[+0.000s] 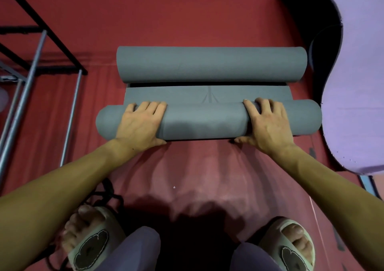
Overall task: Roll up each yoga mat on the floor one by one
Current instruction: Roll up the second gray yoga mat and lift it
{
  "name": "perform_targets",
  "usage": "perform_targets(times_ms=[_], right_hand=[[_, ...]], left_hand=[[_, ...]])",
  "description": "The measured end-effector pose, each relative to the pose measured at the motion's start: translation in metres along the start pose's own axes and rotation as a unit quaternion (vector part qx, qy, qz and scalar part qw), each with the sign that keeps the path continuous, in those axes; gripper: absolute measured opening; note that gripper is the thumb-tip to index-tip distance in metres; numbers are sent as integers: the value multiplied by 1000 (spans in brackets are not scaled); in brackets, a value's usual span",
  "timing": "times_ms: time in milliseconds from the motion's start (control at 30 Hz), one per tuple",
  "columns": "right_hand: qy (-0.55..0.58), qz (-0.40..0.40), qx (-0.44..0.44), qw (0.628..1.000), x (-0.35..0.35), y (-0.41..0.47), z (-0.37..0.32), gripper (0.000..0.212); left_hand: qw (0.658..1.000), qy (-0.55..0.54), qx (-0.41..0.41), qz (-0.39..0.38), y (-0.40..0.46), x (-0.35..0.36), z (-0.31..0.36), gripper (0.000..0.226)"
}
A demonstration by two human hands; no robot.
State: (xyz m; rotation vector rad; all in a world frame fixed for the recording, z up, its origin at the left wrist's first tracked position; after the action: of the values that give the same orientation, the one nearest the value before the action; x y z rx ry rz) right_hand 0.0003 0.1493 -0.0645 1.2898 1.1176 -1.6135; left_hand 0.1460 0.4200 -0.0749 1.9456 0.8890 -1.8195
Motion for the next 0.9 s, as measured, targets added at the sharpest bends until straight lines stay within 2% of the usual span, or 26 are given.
perform_targets(times_ms=[133, 233, 567, 700, 900], right_hand=[[-31, 8, -26, 999, -9, 2, 3, 119], [-30, 3, -38, 999, -11, 6, 6, 115], [-5, -32, -58, 998, 4, -25, 4, 116], [-9, -70, -67, 995, 9, -37, 4, 117], [-12, -132, -82, 988, 13, -52, 1, 117]], left_hand=[[999, -36, 7, 18, 3, -8, -4, 99], [998, -56, 15, 0, 4, -8, -7, 99], [987, -73, 37, -135, -6, -1, -11, 93], [979, -93, 49, -175, -17, 2, -6, 88], [960, -123, 74, -239, -28, 9, -3, 101]])
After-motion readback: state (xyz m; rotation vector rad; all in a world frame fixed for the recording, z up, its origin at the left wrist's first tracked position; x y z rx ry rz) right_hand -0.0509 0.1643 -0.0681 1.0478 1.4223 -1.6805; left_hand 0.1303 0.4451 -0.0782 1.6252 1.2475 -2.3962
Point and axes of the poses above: each hand's wrist, its own y-axis towards the middle knuckle, its own x-axis out of the palm, z = x × y, the point moved 7 cm from there along y, towards the middle knuckle, and after that the axes turned 7 degrees about -z, right-handed, at the moved point
